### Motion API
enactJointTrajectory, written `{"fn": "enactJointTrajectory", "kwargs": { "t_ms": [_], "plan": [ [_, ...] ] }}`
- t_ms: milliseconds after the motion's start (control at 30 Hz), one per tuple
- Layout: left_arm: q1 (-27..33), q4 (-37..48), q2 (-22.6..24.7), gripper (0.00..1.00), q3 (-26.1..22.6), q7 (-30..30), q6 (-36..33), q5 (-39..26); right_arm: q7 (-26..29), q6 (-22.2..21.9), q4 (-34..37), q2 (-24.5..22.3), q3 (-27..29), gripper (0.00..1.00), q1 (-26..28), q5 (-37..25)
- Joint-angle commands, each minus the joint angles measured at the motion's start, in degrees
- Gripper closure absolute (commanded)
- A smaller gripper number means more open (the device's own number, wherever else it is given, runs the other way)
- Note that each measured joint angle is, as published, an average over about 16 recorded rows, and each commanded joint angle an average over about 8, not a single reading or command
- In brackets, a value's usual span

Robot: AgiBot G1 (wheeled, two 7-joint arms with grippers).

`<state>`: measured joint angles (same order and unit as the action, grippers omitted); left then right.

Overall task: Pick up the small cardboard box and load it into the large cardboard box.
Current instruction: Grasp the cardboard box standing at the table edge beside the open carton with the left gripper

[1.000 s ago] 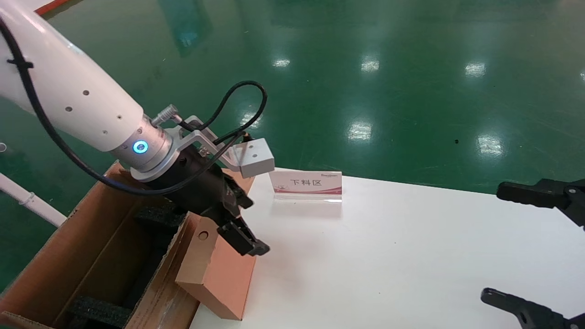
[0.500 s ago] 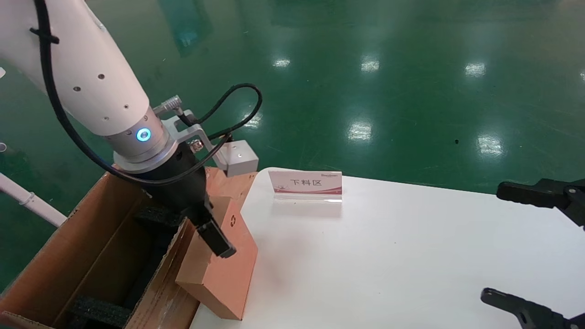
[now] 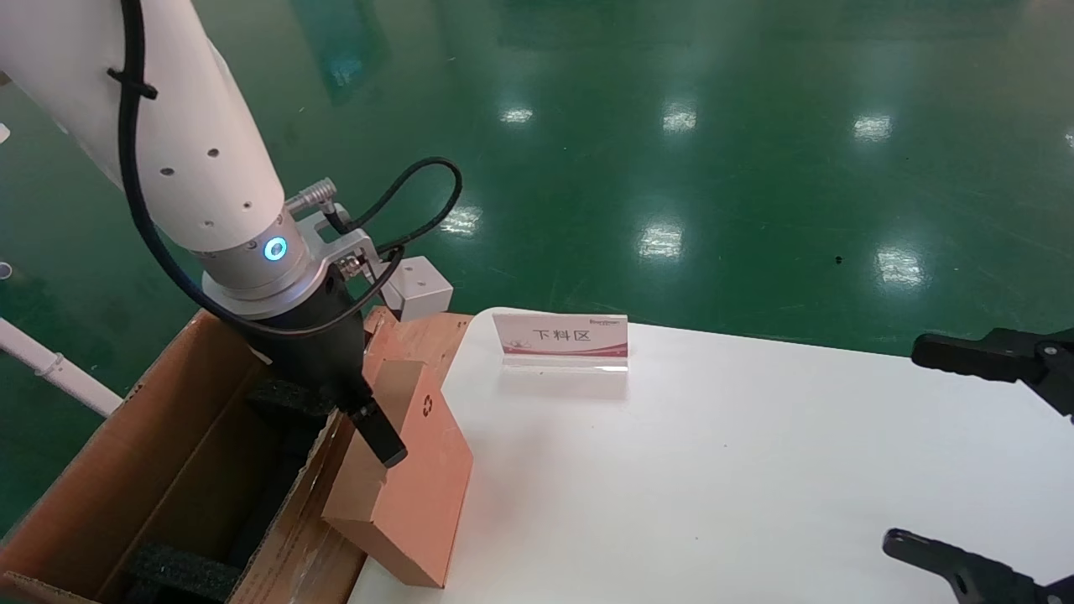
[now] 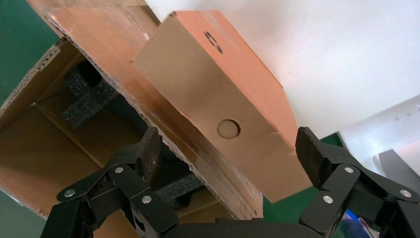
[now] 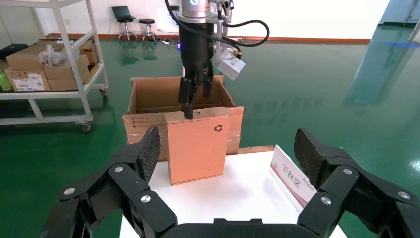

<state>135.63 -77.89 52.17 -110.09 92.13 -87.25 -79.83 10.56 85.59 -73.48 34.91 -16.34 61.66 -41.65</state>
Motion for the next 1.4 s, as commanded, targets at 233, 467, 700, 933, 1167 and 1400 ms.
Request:
{"fn": "enactJointTrajectory", "kwargs": {
  "t_ms": [233, 467, 700, 933, 1167, 1400],
  "plan": [
    [-0.5, 0.0, -1.2, 0.00, -1.2, 0.8, 1.8, 0.2, 0.0, 0.0, 0.0, 0.0, 0.0, 0.00, 0.0, 0.0],
    [-2.0, 0.0, -2.5, 0.00, -1.3, 0.2, 3.4, 1.5, 0.0, 0.0, 0.0, 0.0, -0.1, 0.00, 0.0, 0.0],
    [-3.5, 0.2, -3.1, 0.00, -1.9, 0.3, 4.7, 1.2, 0.0, 0.0, 0.0, 0.0, -0.1, 0.00, 0.0, 0.1],
    [-5.0, 0.3, -3.4, 0.00, -2.7, 1.0, 6.0, 0.1, -0.1, 0.0, 0.0, 0.0, -0.1, 0.00, 0.0, 0.1],
    [-5.9, 0.4, -3.6, 0.00, -3.0, 1.2, 7.2, -0.6, -0.1, -0.1, 0.0, -0.1, -0.1, 0.00, 0.0, 0.1],
    [-6.3, 0.4, -3.7, 0.25, -3.0, 1.2, 7.7, -0.7, -0.1, -0.1, 0.0, -0.1, -0.1, 0.19, 0.0, 0.1]
  ]
}}
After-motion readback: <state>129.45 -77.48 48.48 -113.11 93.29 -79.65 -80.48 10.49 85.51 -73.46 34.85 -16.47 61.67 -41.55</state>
